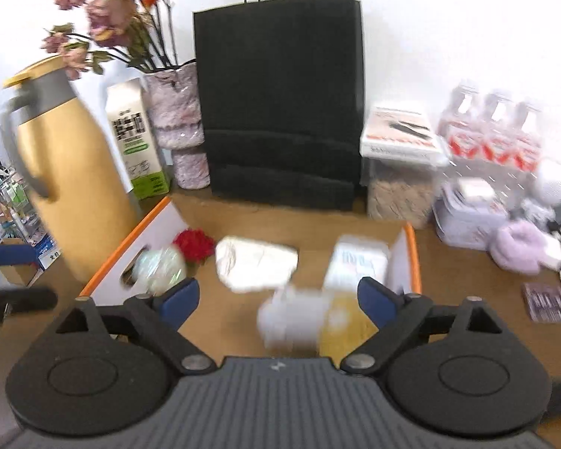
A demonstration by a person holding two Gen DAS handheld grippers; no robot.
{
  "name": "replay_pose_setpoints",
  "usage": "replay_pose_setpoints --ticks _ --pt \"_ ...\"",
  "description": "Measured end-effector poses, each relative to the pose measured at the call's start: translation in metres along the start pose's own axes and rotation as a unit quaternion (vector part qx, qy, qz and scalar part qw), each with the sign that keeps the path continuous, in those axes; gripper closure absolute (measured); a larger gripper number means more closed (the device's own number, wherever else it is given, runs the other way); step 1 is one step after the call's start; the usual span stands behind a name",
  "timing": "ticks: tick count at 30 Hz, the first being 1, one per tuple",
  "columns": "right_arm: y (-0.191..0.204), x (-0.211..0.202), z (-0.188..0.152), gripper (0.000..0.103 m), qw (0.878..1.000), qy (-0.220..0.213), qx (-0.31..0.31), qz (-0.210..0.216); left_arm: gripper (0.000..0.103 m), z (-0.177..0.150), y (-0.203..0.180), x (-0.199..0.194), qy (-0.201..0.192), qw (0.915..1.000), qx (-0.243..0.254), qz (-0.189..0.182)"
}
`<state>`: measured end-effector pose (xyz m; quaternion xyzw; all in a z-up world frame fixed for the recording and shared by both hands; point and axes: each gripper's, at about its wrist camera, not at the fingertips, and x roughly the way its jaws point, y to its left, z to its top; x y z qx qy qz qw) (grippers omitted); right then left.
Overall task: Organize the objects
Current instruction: 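Grasp a white bottle cap with the left tool while the right tool grasps the small orange item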
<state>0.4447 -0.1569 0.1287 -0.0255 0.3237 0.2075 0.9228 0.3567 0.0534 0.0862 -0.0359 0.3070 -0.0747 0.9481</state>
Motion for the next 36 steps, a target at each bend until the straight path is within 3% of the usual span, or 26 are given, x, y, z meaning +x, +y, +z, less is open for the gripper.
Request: replay_pose_setpoints --ticks 1,3,5,8,11,13,18,23,27,30,33,36 --pt "0.006 -0.018 -0.017 0.001 1.0 -0.01 -0.005 0.006 0.022 -0.014 -0.004 -0.014 -0.005 0.9999 -0.007 -0.007" --pt "0.02 -0.059 -0.061 0.0 0.999 -0.031 -0.016 0.012 0.01 -0.056 -0.016 -0.048 -0.029 0.9994 -0.01 -0.016" --pt "0.032 -0.095 -0.108 0.0 0.999 -0.05 -0.016 0.014 0.007 -0.107 -0.031 -0.074 -0.045 0.999 0.001 -0.005" --pt "0.042 -0.144 -0.179 0.0 0.998 -0.052 0.024 0.017 0.007 -0.171 -0.051 -0.098 -0.006 0.9995 0.007 0.03" --pt "0.048 -0.184 -0.225 0.0 0.996 -0.037 0.07 0.034 0.007 -0.204 -0.055 -0.122 0.028 0.9996 0.003 0.0" --pt "0.052 -0.204 -0.24 0.0 0.996 -0.032 0.065 0.043 0.007 -0.211 -0.049 -0.14 0.02 0.9997 0.005 -0.011" --pt "0.062 -0.245 -0.241 0.0 0.998 -0.061 0.019 -0.019 0.007 -0.203 -0.033 -0.157 -0.007 0.9995 -0.022 0.019" --pt "0.063 -0.234 -0.238 0.0 0.996 -0.086 0.021 -0.027 0.009 -0.2 -0.029 -0.146 -0.014 0.9993 -0.027 0.022" --pt "0.073 -0.203 -0.231 0.0 0.996 -0.092 -0.012 -0.013 0.015 -0.191 -0.017 -0.124 -0.02 0.9985 -0.024 0.046" --pt "0.084 -0.16 -0.218 0.0 0.995 -0.064 -0.051 -0.049 0.02 -0.171 -0.008 -0.097 -0.042 0.9972 0.001 0.062" --pt "0.091 -0.124 -0.201 0.0 0.995 -0.064 -0.069 -0.044 0.032 -0.149 0.0 -0.06 -0.043 0.9973 0.026 0.052" --pt "0.084 -0.096 -0.178 0.009 0.996 -0.065 -0.053 -0.027 0.036 -0.125 0.008 -0.021 -0.034 0.998 0.042 0.032"
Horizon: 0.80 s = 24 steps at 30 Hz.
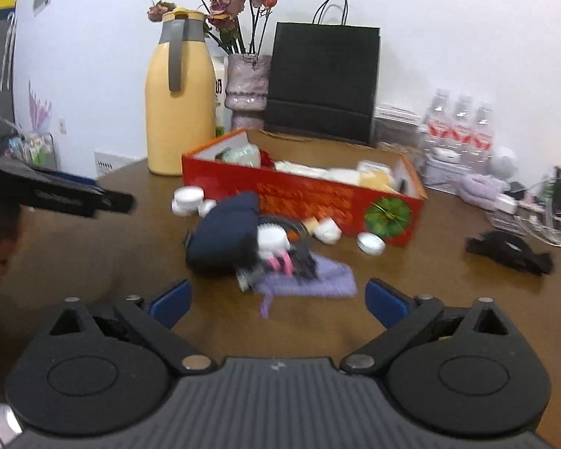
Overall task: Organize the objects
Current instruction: 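Grasp a white bottle cap with the left tool while the right tool grasps the small orange item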
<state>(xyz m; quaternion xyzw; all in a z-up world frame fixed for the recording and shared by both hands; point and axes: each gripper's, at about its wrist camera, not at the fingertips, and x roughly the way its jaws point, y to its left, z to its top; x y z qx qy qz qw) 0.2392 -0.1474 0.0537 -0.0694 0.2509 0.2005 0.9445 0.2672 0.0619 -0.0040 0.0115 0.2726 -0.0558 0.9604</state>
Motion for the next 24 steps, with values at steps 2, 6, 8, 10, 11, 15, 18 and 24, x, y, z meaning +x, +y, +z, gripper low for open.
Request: replay_pose_setpoints --ticks 2,6,8,10,11,15,18,24 --pt "-0.004 0.018 0.012 0.021 1.0 -0.005 0.004 0.005 0.036 0.011 0.005 0.026 0.002 0.9999 0.014 -0.01" --pt "-0.016 0.057 0.032 0.04 1.0 0.004 0.007 0.011 0.039 0.023 0.014 0.068 0.018 0.9996 0.018 -0.014" --pt "-0.022 0.075 0.038 0.053 1.0 0.013 0.016 0.023 0.047 0.024 0.016 0.085 0.032 0.999 0.026 -0.017" --pt "-0.027 0.091 0.039 0.06 0.999 0.026 0.025 0.028 0.053 0.022 0.017 0.093 0.035 0.9987 0.03 -0.022" --pt "-0.03 0.101 0.038 0.061 0.999 0.034 0.029 0.028 0.058 0.021 0.016 0.095 0.034 0.9984 0.035 -0.03" --pt "-0.038 0.123 0.03 0.062 0.998 0.05 0.046 0.015 0.064 0.018 0.015 0.095 0.024 0.9979 0.048 -0.037" --pt "-0.048 0.127 0.029 0.076 0.995 0.052 0.076 0.024 0.064 0.02 0.013 0.086 0.006 0.9983 0.05 -0.031" --pt "-0.051 0.09 0.03 0.092 0.996 0.021 0.086 0.017 0.064 0.027 0.009 0.031 -0.039 0.9988 0.004 -0.03"
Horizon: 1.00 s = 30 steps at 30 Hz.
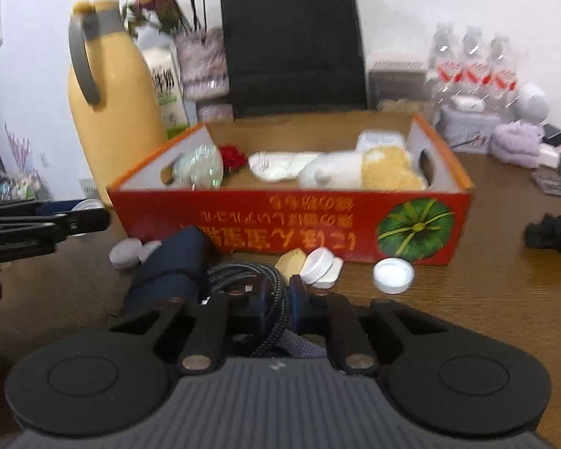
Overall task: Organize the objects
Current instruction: 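Grasp a white bottle cap with the left tool while the right tool grasps the small orange item, then carry the bottle cap and orange item into the cardboard box and release both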
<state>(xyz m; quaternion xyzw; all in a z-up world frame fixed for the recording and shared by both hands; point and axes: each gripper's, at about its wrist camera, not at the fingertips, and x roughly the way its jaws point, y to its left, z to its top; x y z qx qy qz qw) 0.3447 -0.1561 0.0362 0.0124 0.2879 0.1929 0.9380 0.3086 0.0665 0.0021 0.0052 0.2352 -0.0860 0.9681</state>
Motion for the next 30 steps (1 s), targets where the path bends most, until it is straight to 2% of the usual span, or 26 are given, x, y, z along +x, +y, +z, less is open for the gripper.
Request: replay_pose_setpoints --ticks 3,4,6,10,14,18,21,22,23,25,28,30 --pt "-0.004 -0.034 -0.005 0.094 1.0 -0.018 0.008 -0.009 0.064 -0.012 -0.012 -0.03 0.011 0.9995 -0.023 -0.016" --pt "-0.007 -0.044 -0.009 0.101 1.0 -0.019 0.015 -0.007 0.064 -0.02 -0.018 -0.038 0.017 0.9994 -0.024 -0.019" --pt "-0.009 -0.065 -0.022 0.101 1.0 -0.013 0.023 -0.008 0.064 -0.039 -0.034 -0.055 0.033 0.9991 -0.018 -0.021" --pt "-0.013 -0.089 -0.055 0.101 0.999 0.021 0.033 -0.015 0.064 -0.072 -0.058 -0.068 0.082 0.994 -0.046 -0.055" --pt "-0.01 -0.107 -0.084 0.101 0.998 0.04 0.038 -0.005 0.063 -0.093 -0.08 -0.075 0.104 0.9931 -0.015 -0.053" --pt "-0.012 -0.119 -0.09 0.099 0.999 0.021 0.046 -0.01 0.049 -0.101 -0.095 -0.08 0.107 0.9927 0.027 -0.048" --pt "-0.008 -0.123 -0.088 0.093 0.999 0.014 0.027 -0.007 0.044 -0.104 -0.1 -0.087 0.11 0.9913 0.043 -0.057" --pt "-0.004 -0.123 -0.089 0.085 1.0 0.017 0.013 -0.002 0.044 -0.106 -0.101 -0.089 0.112 0.991 0.044 -0.059" --pt "-0.001 -0.123 -0.09 0.071 1.0 0.019 0.0 0.002 0.044 -0.107 -0.1 -0.09 0.113 0.9909 0.043 -0.058" --pt "0.005 -0.122 -0.094 0.058 1.0 0.018 -0.017 -0.001 0.044 -0.109 -0.097 -0.092 0.108 0.9921 0.037 -0.053" --pt "0.01 -0.113 -0.101 0.061 0.999 0.038 -0.033 -0.013 0.045 -0.109 -0.089 -0.09 0.103 0.9941 0.017 -0.03" --pt "0.014 -0.111 -0.104 0.065 0.998 0.047 -0.038 -0.008 0.053 -0.108 -0.085 -0.089 0.1 0.9947 0.011 -0.024"
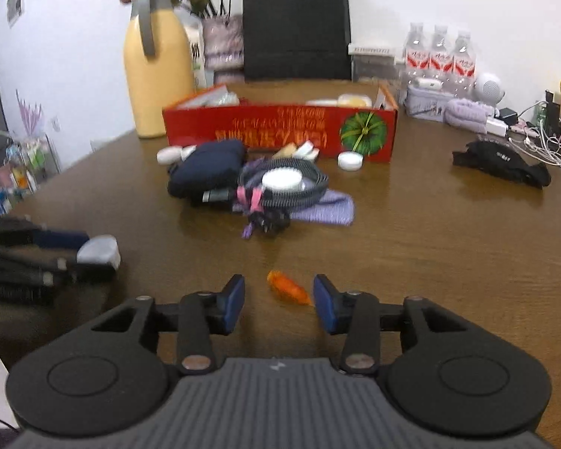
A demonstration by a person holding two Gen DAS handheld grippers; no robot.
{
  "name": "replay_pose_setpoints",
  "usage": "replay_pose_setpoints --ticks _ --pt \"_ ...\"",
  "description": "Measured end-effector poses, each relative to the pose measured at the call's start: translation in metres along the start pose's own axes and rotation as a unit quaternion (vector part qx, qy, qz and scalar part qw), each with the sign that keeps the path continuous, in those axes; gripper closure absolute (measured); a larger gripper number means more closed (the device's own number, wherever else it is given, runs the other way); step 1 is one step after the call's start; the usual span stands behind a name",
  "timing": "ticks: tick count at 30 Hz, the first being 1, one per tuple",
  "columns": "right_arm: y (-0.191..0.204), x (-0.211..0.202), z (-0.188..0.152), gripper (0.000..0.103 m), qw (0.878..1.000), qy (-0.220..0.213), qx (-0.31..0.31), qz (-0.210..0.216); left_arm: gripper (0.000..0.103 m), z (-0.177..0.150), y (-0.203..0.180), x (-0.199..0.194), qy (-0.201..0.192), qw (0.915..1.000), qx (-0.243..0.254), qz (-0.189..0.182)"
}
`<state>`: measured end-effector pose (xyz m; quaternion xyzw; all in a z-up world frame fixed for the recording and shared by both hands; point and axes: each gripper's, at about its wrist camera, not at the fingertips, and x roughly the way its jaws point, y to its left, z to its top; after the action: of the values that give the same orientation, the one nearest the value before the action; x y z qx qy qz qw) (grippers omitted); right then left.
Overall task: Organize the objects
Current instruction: 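Carry the bottle cap and orange item into the cardboard box and release both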
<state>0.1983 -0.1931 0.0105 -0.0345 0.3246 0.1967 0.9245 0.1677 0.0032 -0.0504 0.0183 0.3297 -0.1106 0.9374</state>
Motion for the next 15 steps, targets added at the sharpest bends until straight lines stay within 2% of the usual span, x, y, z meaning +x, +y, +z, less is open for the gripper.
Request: replay_pose_setpoints --ticks 2,4,9,15 --pt "0.002 -0.001 -0.003 0.082 1.0 -0.001 0.001 0.008 0.064 0.0 0.001 -0.001 -0.002 1.0 0.003 -0.007" --pt "0.002 -0.002 -0.005 0.084 1.0 -0.006 0.008 0.003 0.064 0.0 0.0 -0.002 -0.004 0.9999 0.007 -0.015" --pt "0.0 0.003 -0.001 0.08 1.0 -0.007 0.012 -0.022 0.064 0.001 -0.003 -0.001 -0.006 0.9998 0.006 -0.015" --pt "0.008 0.016 0.004 0.063 1.0 -0.01 0.0 -0.027 0.064 0.001 0.0 0.002 -0.007 0.9999 0.004 -0.015"
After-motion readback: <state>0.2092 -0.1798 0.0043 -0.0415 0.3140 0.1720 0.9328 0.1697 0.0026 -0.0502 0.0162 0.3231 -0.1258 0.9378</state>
